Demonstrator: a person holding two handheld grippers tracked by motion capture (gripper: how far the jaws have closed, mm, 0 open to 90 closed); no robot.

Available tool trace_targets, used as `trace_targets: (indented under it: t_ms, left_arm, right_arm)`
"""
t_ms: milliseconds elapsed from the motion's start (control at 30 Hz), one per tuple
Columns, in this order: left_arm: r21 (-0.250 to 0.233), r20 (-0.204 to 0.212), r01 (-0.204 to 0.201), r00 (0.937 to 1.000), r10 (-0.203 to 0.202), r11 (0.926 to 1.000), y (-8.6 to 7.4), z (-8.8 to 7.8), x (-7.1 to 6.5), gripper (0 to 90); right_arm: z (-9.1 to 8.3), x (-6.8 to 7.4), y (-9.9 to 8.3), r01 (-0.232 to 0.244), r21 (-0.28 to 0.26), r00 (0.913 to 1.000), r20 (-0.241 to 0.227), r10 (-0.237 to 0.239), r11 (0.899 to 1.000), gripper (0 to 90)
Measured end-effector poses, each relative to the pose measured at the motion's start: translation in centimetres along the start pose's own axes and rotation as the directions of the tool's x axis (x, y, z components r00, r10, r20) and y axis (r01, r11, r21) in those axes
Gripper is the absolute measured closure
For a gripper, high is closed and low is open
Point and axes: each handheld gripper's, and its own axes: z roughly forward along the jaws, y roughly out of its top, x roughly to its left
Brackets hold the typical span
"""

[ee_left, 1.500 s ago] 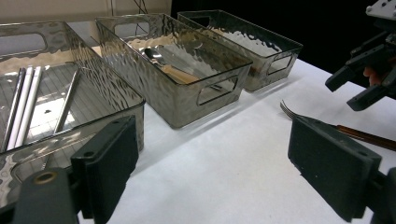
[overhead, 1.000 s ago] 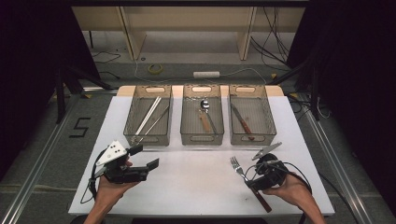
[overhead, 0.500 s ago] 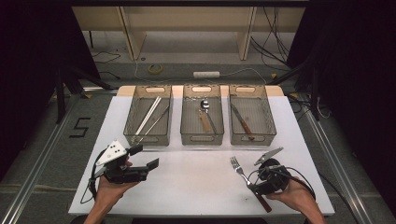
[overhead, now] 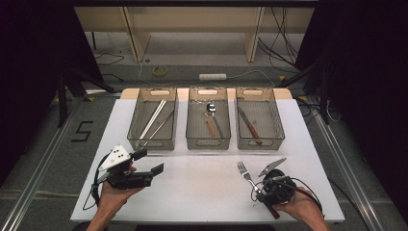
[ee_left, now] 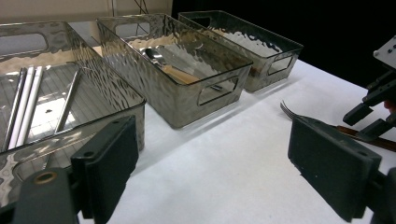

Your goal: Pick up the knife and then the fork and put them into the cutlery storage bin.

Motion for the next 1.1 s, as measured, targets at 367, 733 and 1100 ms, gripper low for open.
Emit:
trace_targets:
  t_ms: [367, 733, 1100]
  left_arm:
    - [0.001, 0.001, 0.001, 1.0, -0.001, 1.0, 0.0, 0.01, -0.01, 15.7]
    - [0.0, 0.001, 0.001, 1.0, -0.001, 1.0, -0.02, 0.02, -0.05, 15.7]
    - [0.003, 0.002, -0.001, 1.0, 0.001, 1.0, -0.02, 0.01, -0.07, 15.7]
  right_arm:
    - [0.46, 0.09, -0.27, 0.014, 0.026, 0.9997, 0.02, -0.015, 1.0, 64.9]
    - [0.72, 0.3, -0.32, 0.041, 0.038, 0.9981, 0.044, -0.042, 0.998, 69.5]
    - [0.77, 0.16, -0.28, 0.045, 0.039, 0.9978, 0.047, -0.047, 0.998, 74.5]
